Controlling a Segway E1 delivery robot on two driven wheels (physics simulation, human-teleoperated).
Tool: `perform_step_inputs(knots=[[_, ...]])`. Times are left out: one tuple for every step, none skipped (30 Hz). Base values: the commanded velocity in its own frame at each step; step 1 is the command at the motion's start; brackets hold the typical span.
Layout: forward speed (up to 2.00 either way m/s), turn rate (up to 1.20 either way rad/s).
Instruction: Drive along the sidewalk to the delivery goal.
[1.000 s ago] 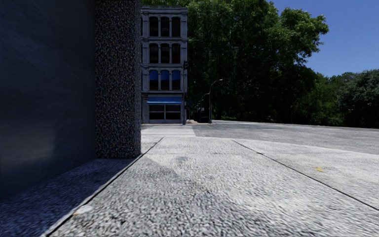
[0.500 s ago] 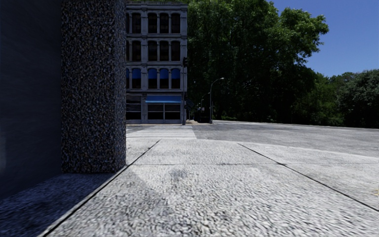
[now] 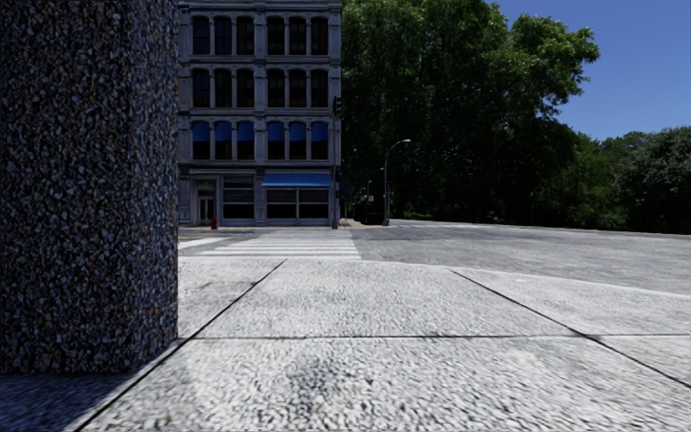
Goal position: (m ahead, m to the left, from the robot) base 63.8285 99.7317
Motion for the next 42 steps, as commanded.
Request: perform_step_inputs(knots=[[2.0,0.0],[2.0,0.0],[2.0,0.0],[2.0,0.0],[2.0,0.0],[2.0,0.0],[2.0,0.0],[2.0,0.0],[2.0,0.0],[2.0,0.0],[2.0,0.0],[2.0,0.0],[2.0,0.0],[2.0,0.0],[2.0,0.0],[2.0,0.0],[2.0,0.0],[2.0,0.0],[2.0,0.0],[2.0,0.0],[2.0,0.0],[2.0,0.0],[2.0,0.0],[2.0,0.0],[2.0,0.0],[2.0,0.0],[2.0,0.06],[2.0,0.06],[2.0,0.27],[2.0,0.71],[2.0,1.2],[2.0,1.2],[2.0,1.2],[2.0,1.2],[2.0,1.2],[2.0,1.2],[2.0,1.2],[2.0,1.2],[2.0,1.2],[2.0,1.2],[2.0,1.2],[2.0,1.2]])
